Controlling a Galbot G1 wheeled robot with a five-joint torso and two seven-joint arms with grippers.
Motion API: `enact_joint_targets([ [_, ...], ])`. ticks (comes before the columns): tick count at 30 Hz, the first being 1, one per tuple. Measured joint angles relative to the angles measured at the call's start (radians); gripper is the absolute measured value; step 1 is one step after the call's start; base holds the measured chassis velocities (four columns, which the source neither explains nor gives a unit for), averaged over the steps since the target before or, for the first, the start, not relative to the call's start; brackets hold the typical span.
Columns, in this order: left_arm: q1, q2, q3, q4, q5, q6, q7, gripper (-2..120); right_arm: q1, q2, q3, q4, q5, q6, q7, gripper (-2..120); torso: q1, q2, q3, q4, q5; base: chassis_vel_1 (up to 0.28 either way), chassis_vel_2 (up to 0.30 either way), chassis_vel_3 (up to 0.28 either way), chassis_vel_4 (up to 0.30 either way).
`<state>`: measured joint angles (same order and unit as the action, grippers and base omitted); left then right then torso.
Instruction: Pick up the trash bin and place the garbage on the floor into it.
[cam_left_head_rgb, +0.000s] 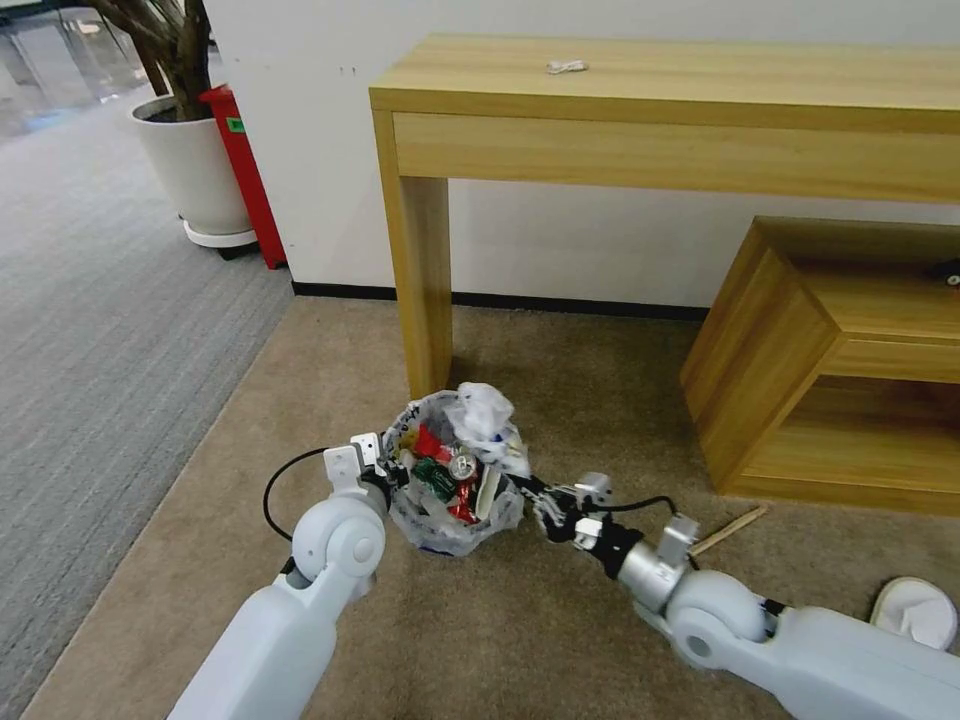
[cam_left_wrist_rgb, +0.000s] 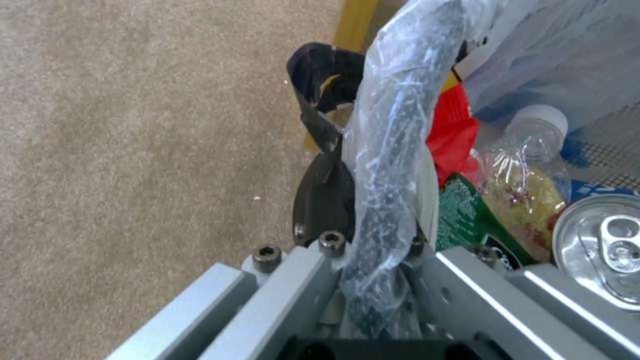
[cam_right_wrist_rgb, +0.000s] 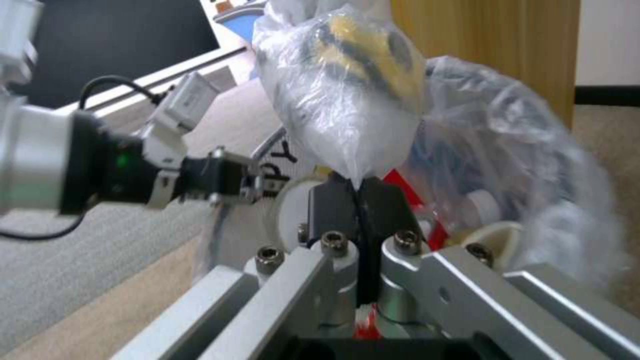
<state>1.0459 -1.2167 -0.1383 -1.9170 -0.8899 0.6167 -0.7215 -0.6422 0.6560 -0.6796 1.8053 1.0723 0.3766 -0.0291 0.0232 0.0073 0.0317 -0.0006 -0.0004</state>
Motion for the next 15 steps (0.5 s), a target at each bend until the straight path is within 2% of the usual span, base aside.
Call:
enact_joint_targets([
  [4,0.019,0.009,-0.001,-0.033,0.002,0.002,0.001,0,0.033,0.05,-0.039,-0.053,0.004,-0.001,0.008,0,0.0,0.0,0.0,-0.0001,0.0002,0.0,0.0,0.0,0.0],
  [15,0.043,0.024,-0.014,-0.068,-0.002,0.004,0.006,0,0.015,0.093,-0.04,-0.11,-0.013,-0.008,0.024,0,0.0,0.0,0.0,-0.0002,0.0002,0.0,0.0,0.0,0.0],
])
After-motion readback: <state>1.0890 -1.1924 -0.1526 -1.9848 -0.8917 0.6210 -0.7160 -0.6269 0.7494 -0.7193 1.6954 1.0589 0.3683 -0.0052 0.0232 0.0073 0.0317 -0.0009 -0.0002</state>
